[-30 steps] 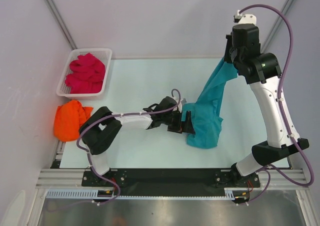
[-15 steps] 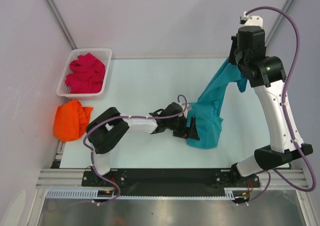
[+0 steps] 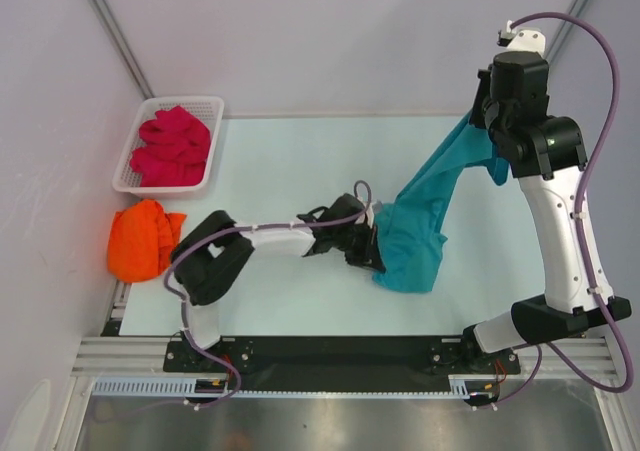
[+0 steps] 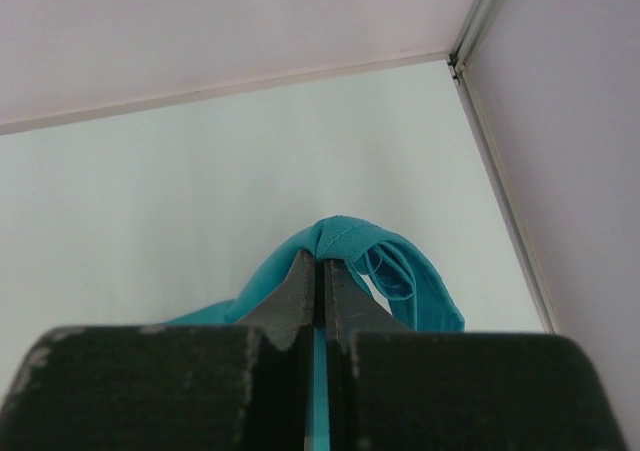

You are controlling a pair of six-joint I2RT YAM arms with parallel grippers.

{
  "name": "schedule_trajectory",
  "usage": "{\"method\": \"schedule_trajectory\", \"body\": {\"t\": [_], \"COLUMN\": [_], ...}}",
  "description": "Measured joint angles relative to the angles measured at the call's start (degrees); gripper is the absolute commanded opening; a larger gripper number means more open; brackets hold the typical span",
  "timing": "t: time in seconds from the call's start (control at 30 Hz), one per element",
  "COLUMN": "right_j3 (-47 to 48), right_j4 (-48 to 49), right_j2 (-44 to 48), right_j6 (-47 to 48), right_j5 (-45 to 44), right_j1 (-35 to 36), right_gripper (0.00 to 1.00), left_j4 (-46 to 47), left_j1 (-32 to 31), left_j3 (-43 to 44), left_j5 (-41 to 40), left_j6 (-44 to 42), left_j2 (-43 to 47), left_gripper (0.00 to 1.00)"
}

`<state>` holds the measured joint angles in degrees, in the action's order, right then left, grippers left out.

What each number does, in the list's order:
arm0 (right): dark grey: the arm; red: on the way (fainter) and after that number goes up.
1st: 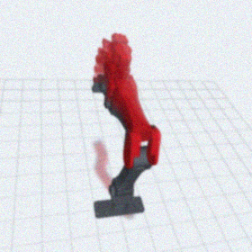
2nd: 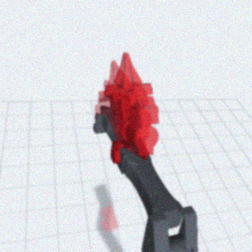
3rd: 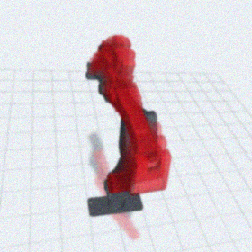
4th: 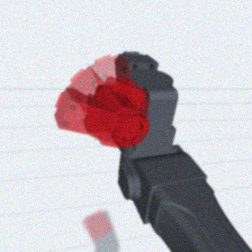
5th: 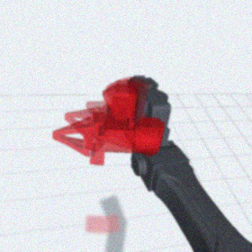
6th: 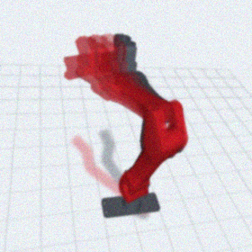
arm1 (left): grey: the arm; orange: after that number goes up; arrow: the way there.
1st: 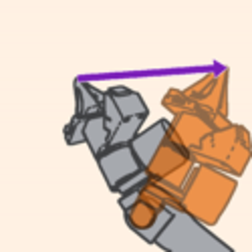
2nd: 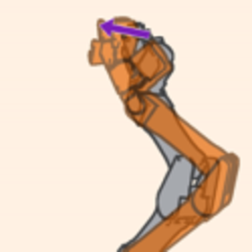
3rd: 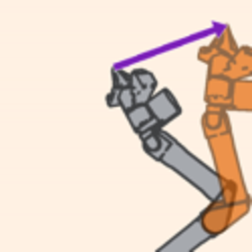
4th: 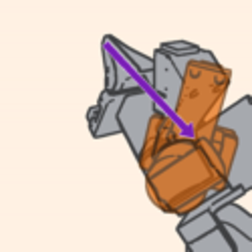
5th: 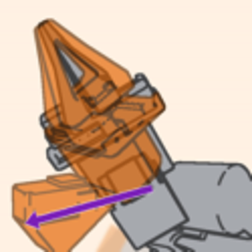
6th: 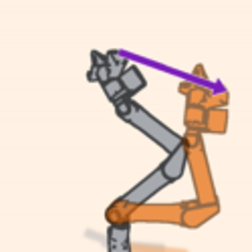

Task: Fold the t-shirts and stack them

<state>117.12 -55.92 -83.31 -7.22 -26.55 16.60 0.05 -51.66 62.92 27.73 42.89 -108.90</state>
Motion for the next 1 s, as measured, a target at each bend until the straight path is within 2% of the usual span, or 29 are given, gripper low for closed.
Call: {"method": "schedule_trajectory", "body": {"t": [0.1, 0.23, 0.37, 0.5, 0.67, 0.87, 1.0], "right_j3": [0.0, 0.0, 0.0, 0.0, 0.55, 3.69, 2.54], "right_j4": [-0.02, -0.15, -0.31, -0.35, -0.98, -2.89, -2.95], "right_j2": [0.66, 1.92, 3.45, 5.18, 7.72, 10.69, 12.9], "right_j6": [0.02, -0.02, -0.31, -0.94, -1.77, -2.45, -3.37], "right_j5": [0.04, 0.22, 1.09, 2.01, 2.69, 3.17, 4.0], "right_j1": [-0.5, -0.87, -0.98, -0.98, -0.96, -0.98, -0.96], "right_gripper": [0.0, 0.0, 0.0, 0.0, 0.0, 0.0, 0.0], "left_j4": [-9.09, -19.89, -28.17, -34.4, -40.89, -47.06, -48.7], "left_j1": [3.69, 12.74, 23.19, 28.59, 31.45, 32.11, 33.03], "left_j3": [4.57, 13.05, 20.35, 23.39, 23.89, 26.84, 28.68], "left_j5": [-1.42, -4.48, -7.52, -9.09, -9.68, -11.34, -12.39], "left_j6": [-2.51, -5.75, -7.74, -8.72, -8.85, -8.66, -8.44], "left_j2": [6.95, 20.61, 34.49, 44.52, 49.64, 48.24, 48.11], "left_gripper": [0.0, 0.0, 0.0, 0.0, 0.0, 0.0, 0.0]}}
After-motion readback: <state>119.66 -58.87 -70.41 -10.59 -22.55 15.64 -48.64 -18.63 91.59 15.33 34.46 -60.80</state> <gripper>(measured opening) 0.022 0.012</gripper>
